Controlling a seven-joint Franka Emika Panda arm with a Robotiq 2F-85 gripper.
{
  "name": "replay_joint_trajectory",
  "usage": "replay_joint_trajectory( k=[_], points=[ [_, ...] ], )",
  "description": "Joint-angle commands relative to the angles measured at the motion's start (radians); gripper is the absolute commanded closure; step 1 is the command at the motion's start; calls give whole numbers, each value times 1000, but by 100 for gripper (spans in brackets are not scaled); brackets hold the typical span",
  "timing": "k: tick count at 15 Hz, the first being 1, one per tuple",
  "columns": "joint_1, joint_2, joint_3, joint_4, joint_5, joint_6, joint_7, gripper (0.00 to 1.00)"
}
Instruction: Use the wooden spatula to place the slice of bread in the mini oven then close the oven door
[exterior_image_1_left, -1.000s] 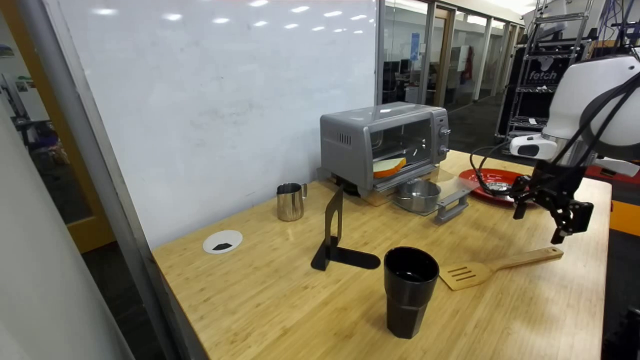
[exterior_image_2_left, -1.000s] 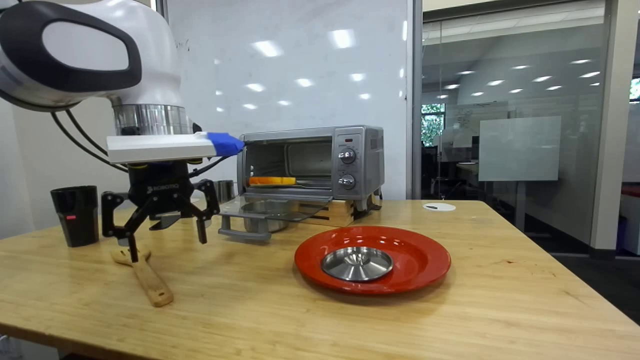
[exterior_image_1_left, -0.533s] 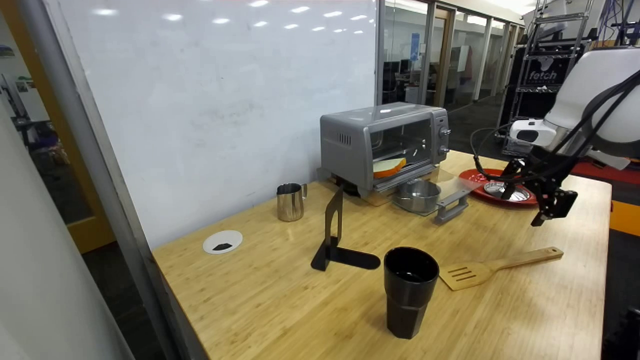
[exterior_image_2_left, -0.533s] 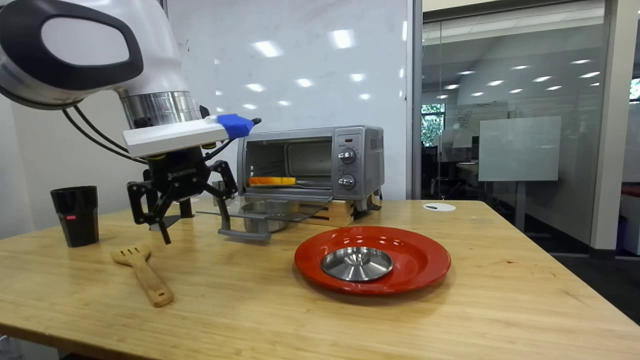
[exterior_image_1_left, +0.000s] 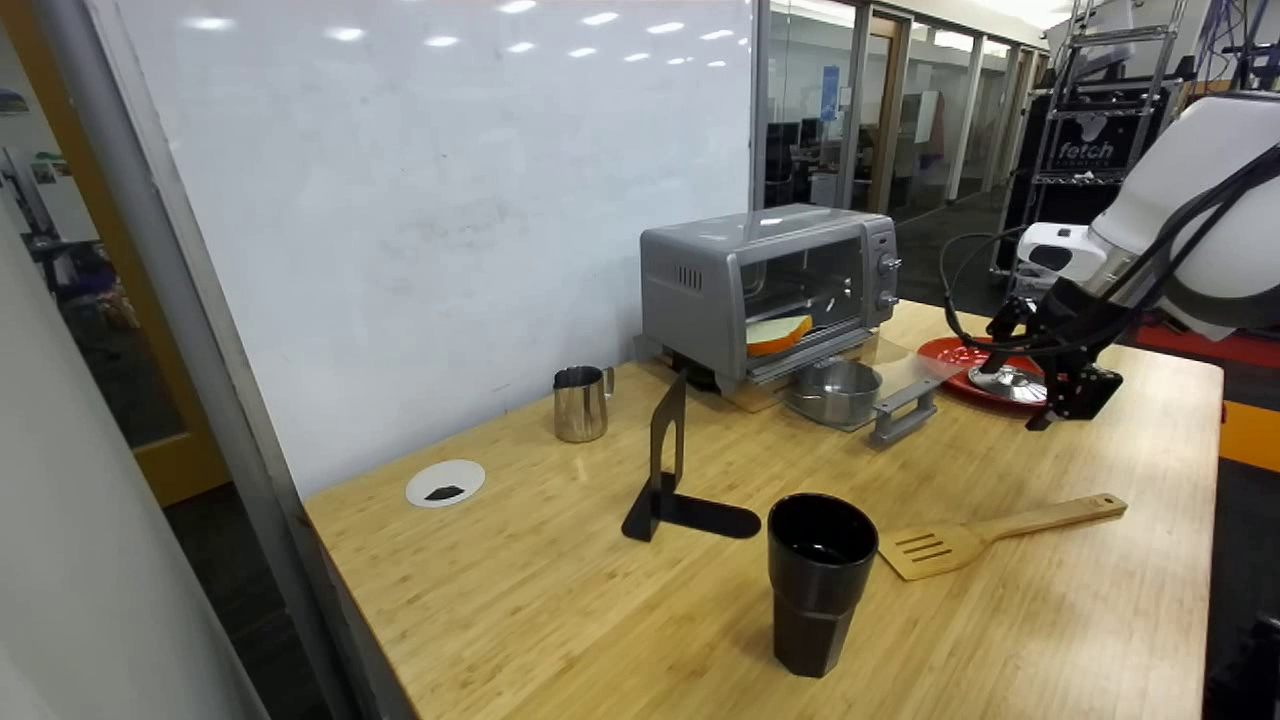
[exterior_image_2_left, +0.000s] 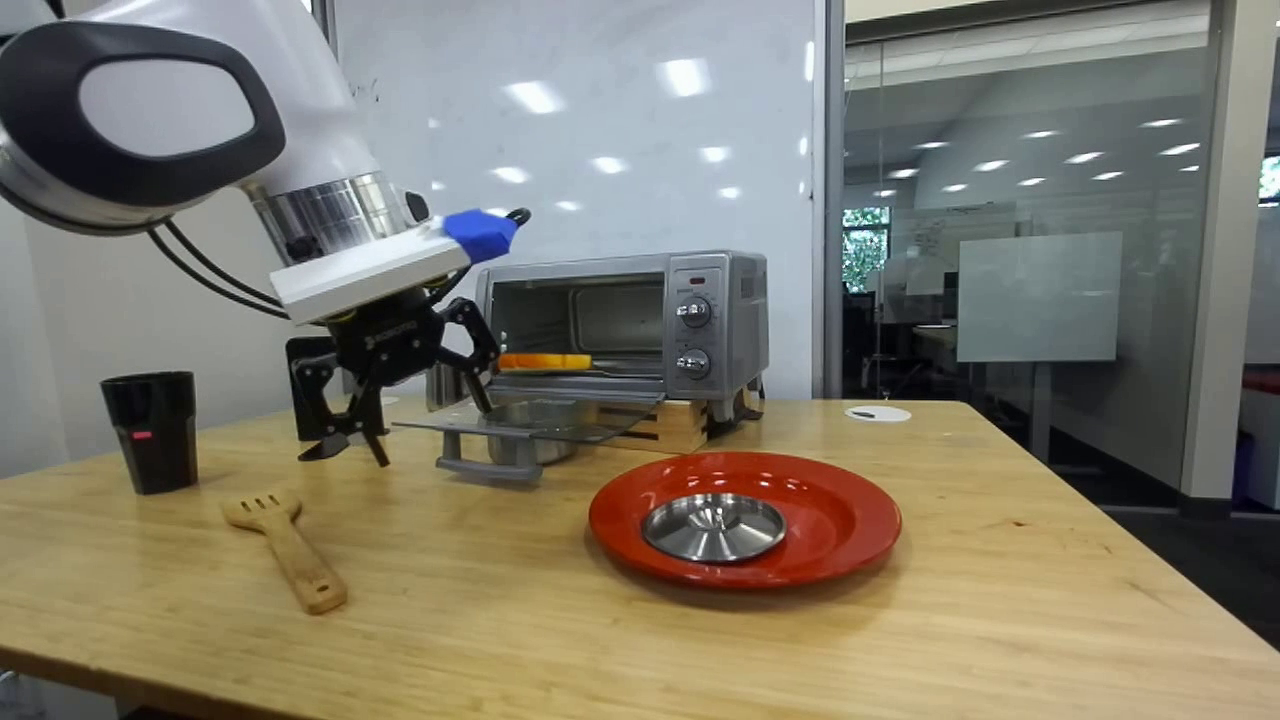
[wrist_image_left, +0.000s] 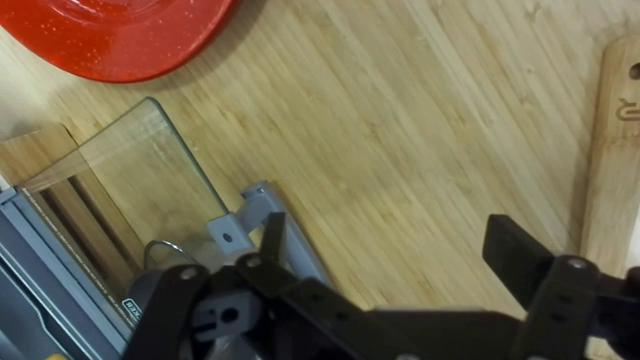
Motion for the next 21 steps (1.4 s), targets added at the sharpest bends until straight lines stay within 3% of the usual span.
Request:
replay_joint_trajectory(
  k=[1, 6, 12, 13, 16, 21],
  points=[
    [69, 5, -42, 36, 175, -43, -55, 0],
    [84, 12, -122, 216, 455, -245, -93, 0],
    [33, 124, -250, 522, 601, -595, -47, 0],
    [-40, 157, -209, 581, 628, -675, -37, 0],
    [-138, 270, -200, 744, 694, -883, 16, 0],
    [-286, 457, -148, 975, 753, -1112, 134, 0]
  ],
)
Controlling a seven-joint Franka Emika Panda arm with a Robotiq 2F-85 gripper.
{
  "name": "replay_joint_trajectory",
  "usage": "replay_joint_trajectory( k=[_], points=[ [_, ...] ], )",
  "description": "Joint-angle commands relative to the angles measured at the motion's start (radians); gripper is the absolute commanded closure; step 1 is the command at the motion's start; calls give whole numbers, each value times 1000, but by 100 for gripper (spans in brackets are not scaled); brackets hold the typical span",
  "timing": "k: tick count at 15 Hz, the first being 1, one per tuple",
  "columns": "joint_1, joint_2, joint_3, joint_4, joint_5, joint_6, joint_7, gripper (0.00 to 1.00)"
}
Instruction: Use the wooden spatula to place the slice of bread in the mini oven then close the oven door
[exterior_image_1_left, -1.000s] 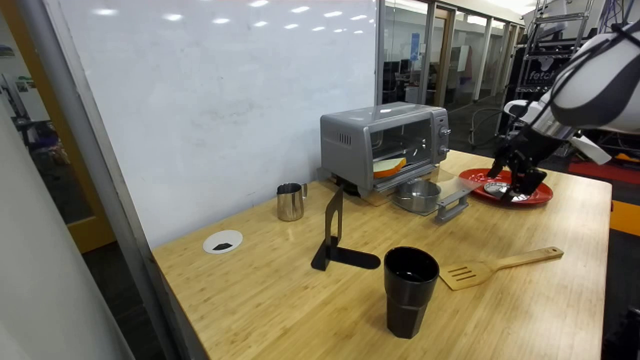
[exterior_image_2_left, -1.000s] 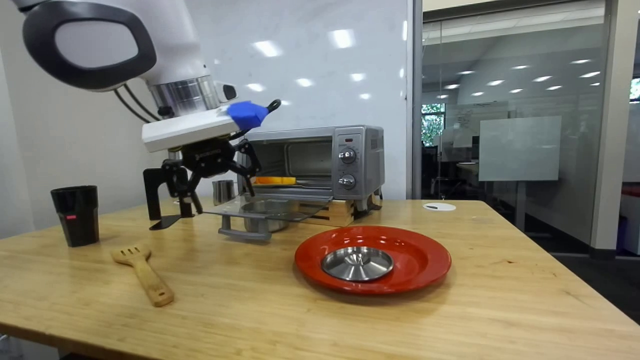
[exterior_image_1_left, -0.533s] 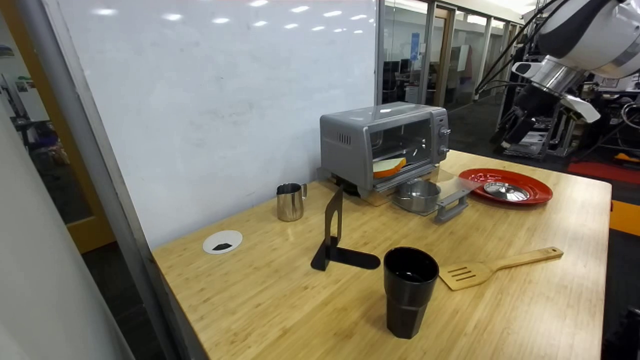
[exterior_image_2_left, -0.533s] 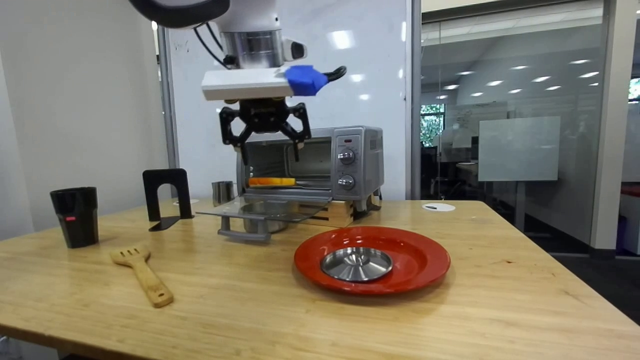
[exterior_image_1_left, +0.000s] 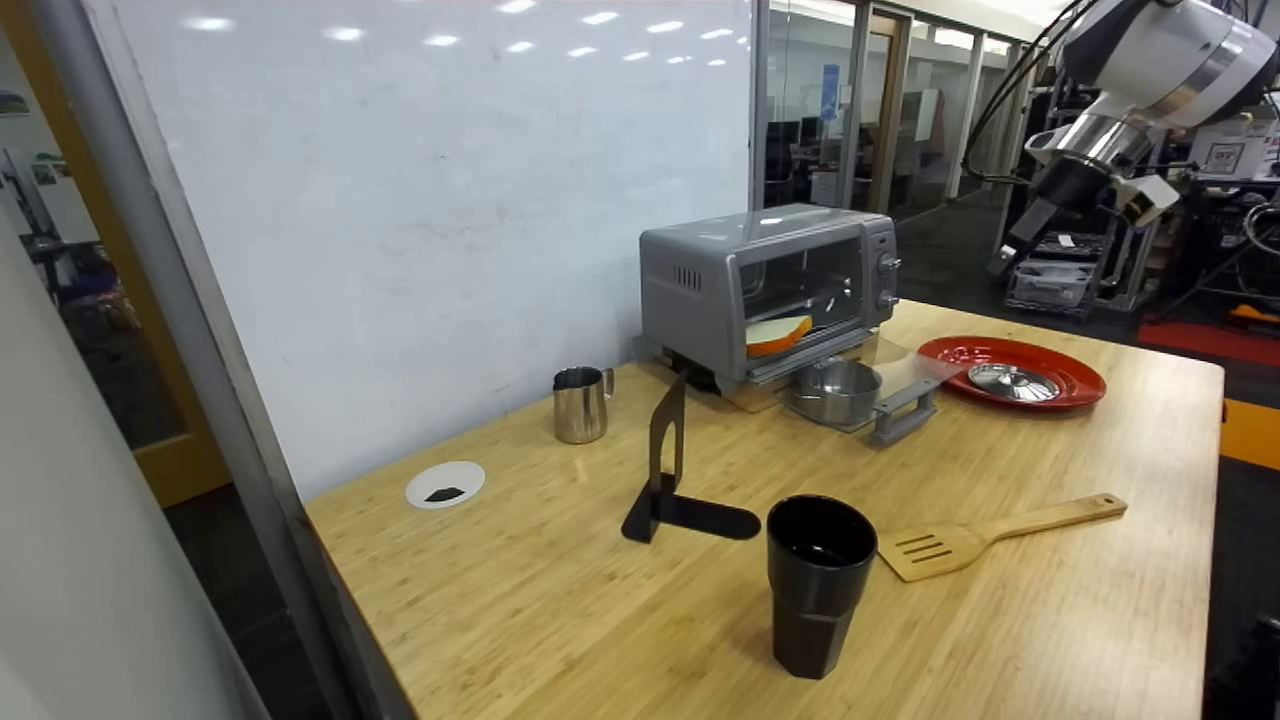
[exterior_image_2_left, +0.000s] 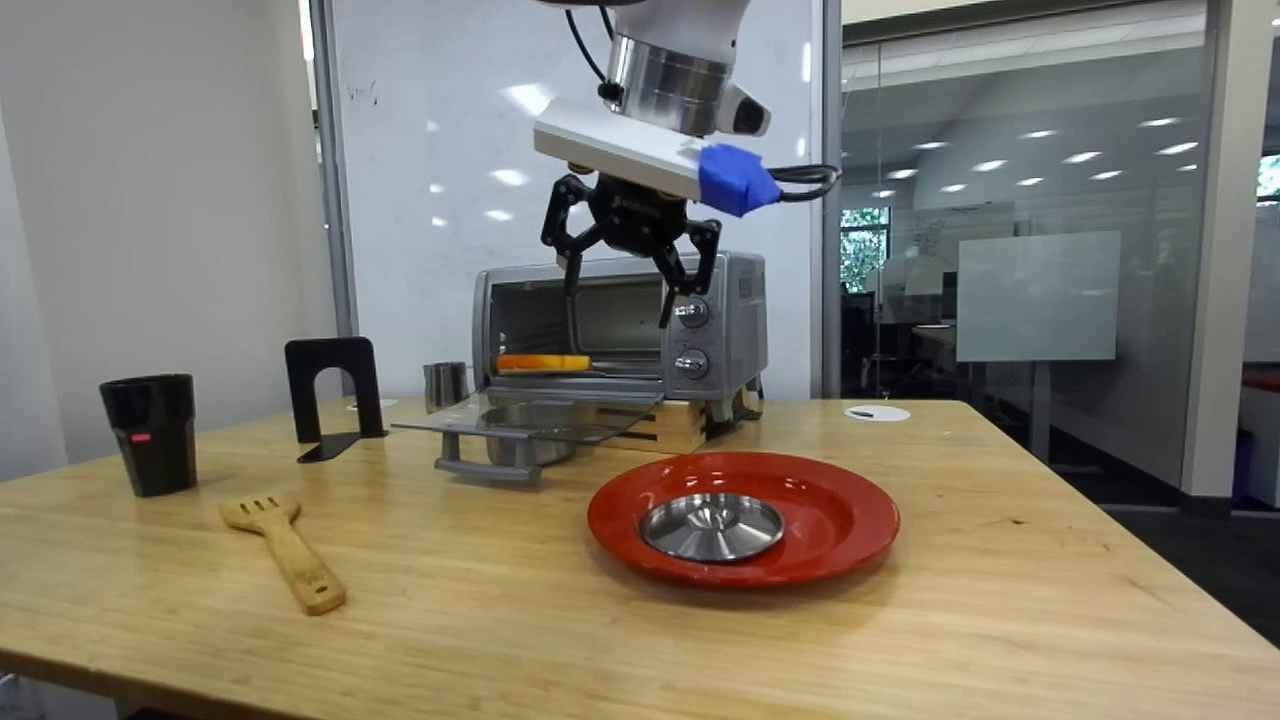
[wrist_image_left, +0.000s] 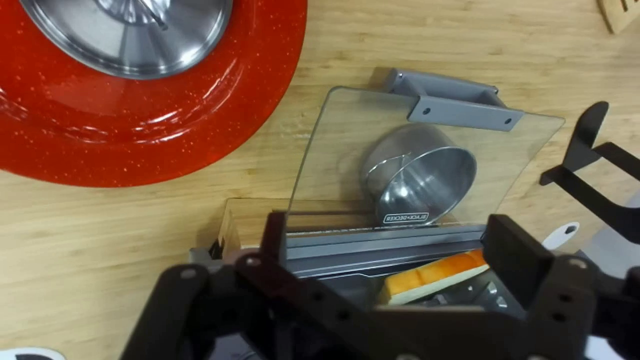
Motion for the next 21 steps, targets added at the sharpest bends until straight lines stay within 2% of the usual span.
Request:
replay_joint_trajectory(
  k=[1, 5, 9, 14, 21],
  points=[
    [-113, 165, 69, 198, 45, -161, 84, 0],
    [-191, 289, 139, 337, 81, -314, 129, 0],
    [-229, 380, 186, 429, 97, -397, 159, 0],
    [-247, 437, 205, 473, 84, -410, 179, 0],
    [-257, 470, 218, 458, 88, -403, 162, 0]
  ],
)
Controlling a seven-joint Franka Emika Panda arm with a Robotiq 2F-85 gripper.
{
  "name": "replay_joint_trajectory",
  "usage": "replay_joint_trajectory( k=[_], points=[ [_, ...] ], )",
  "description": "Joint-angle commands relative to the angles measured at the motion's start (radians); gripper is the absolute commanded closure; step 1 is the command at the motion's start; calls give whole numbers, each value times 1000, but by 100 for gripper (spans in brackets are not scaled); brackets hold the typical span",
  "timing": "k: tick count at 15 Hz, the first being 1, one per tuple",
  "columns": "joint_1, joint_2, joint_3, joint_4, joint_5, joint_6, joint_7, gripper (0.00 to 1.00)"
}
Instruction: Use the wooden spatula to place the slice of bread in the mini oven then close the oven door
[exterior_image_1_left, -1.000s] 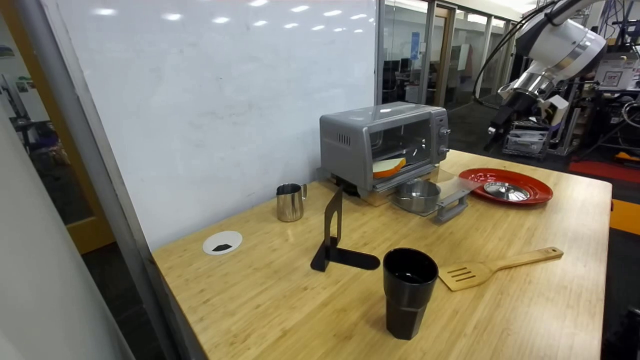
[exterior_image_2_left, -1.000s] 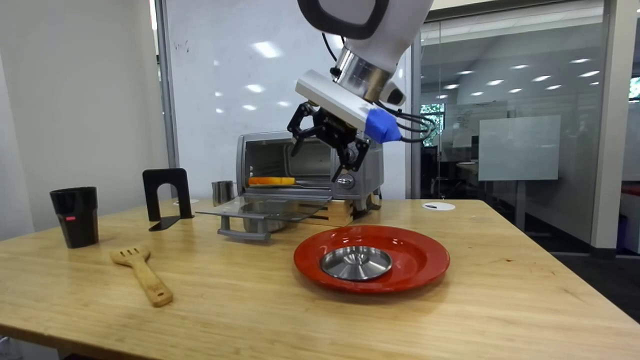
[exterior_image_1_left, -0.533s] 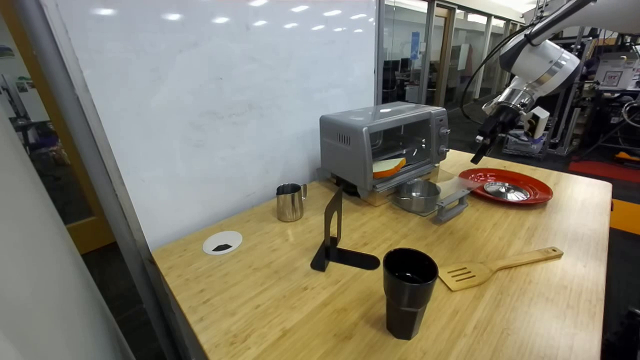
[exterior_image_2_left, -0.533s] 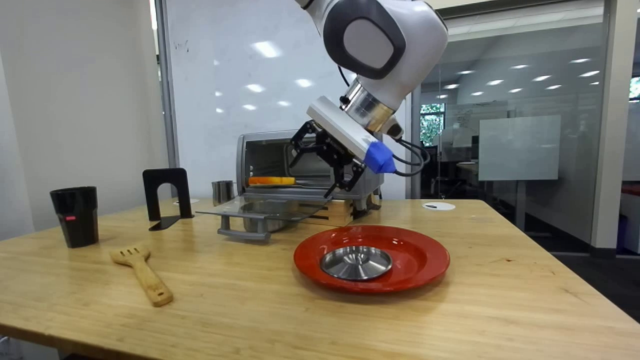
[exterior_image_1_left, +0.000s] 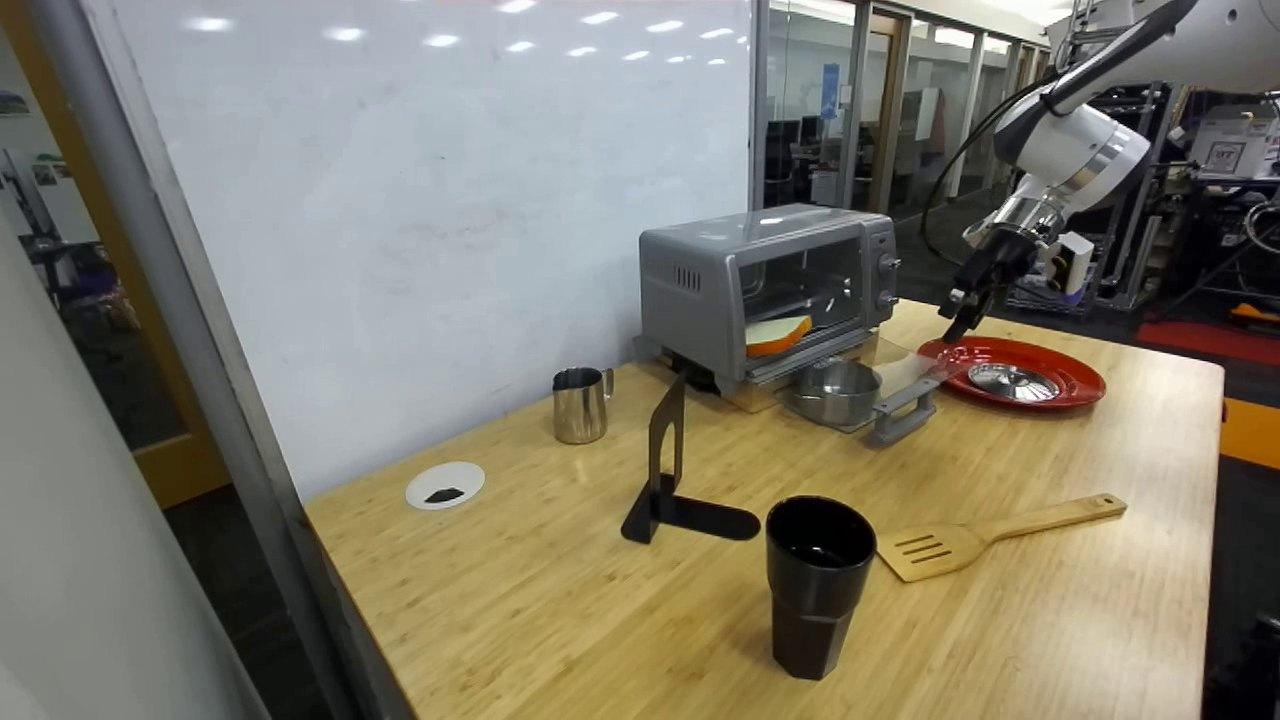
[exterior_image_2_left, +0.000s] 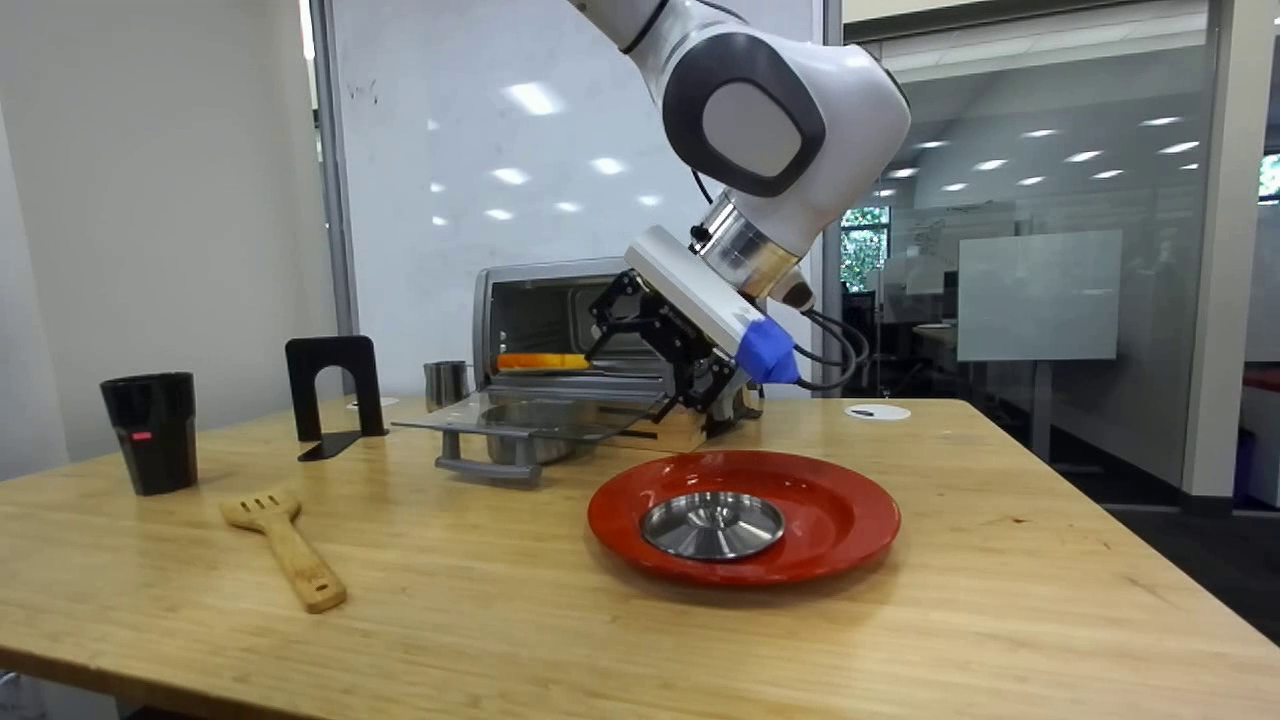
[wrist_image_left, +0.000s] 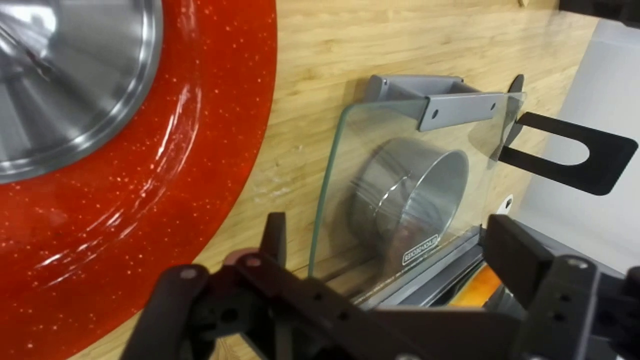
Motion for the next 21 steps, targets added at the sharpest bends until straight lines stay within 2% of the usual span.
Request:
replay_joint_trajectory(
  k=[1, 11, 21],
  points=[
    [-26, 34, 36, 19, 6, -25, -2, 0],
    [-30, 61, 85, -12, 23, -60, -60, 0],
    [-69, 30, 88, -34, 101, -192, -190, 0]
  ],
)
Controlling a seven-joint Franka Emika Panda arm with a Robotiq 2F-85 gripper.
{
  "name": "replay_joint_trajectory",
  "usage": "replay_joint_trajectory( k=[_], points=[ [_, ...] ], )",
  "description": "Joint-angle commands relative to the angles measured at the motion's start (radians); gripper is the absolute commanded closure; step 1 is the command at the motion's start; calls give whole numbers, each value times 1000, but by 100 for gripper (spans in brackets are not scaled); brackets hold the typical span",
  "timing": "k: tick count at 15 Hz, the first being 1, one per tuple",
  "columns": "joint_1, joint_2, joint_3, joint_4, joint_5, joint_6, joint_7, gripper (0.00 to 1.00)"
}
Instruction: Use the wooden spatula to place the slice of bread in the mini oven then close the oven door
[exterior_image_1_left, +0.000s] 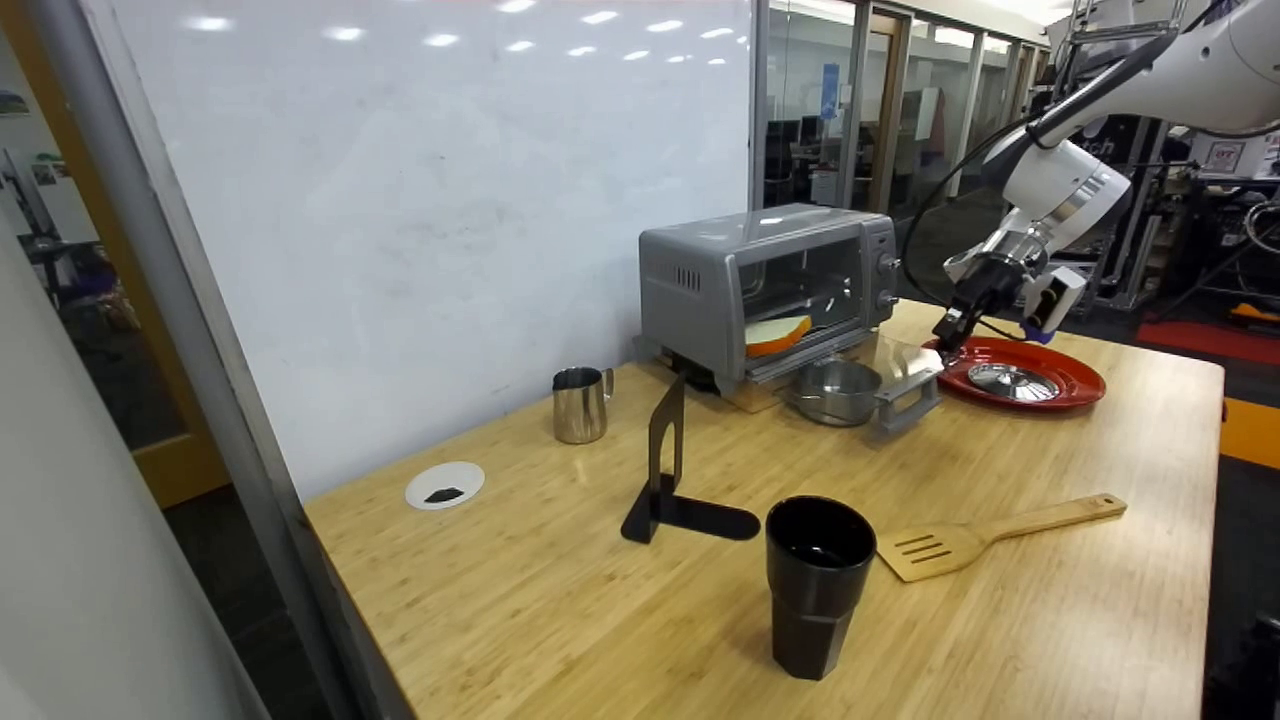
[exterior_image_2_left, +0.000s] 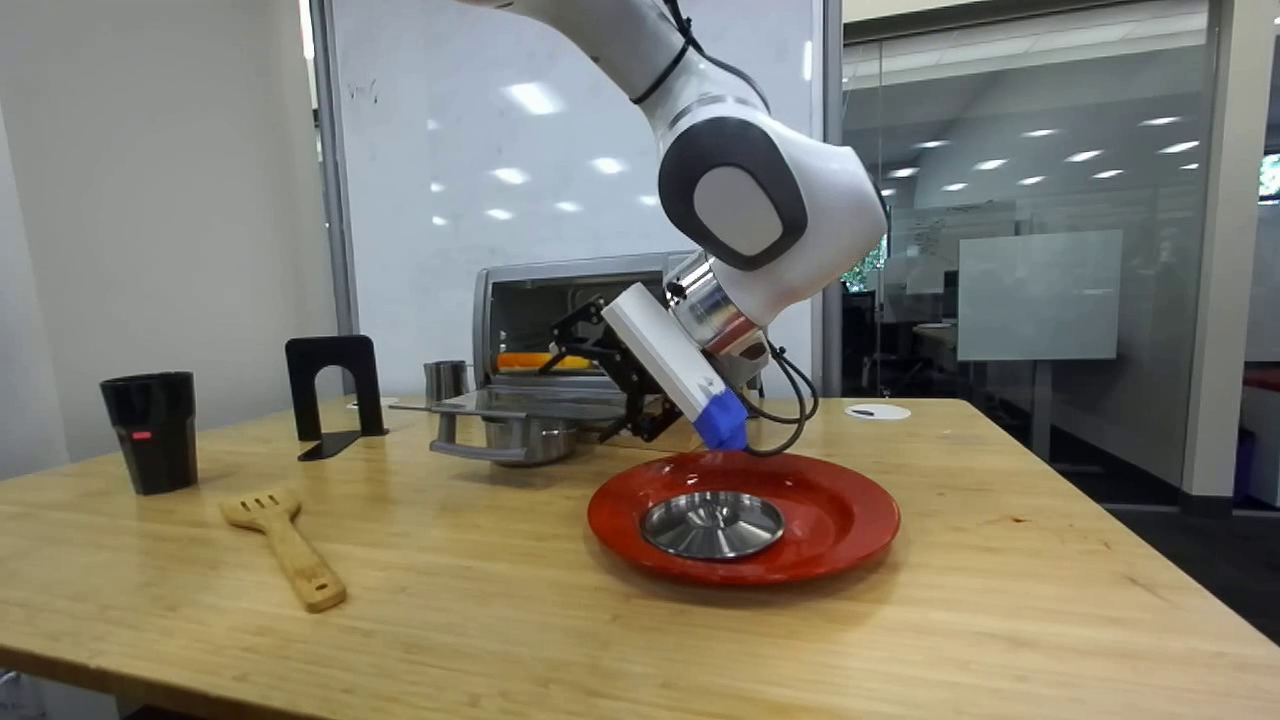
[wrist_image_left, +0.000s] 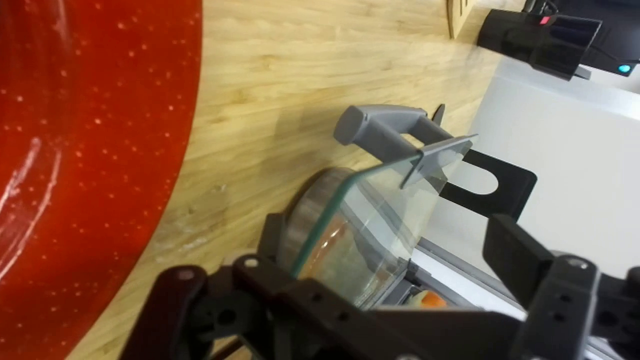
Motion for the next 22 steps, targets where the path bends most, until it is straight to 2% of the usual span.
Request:
replay_joint_trajectory(
  k=[1, 8, 11, 17, 22],
  points=[
    [-33, -41, 15, -34, 41, -87, -60, 0],
    [-41, -92, 3, -58, 60, -194, -142, 0],
    [-21, -133, -3, -72, 61, -192, -170, 0],
    [28, -248, -19, -135, 83, -106, -245, 0],
    [90, -361, -42, -249, 131, 56, -314, 0]
  ],
)
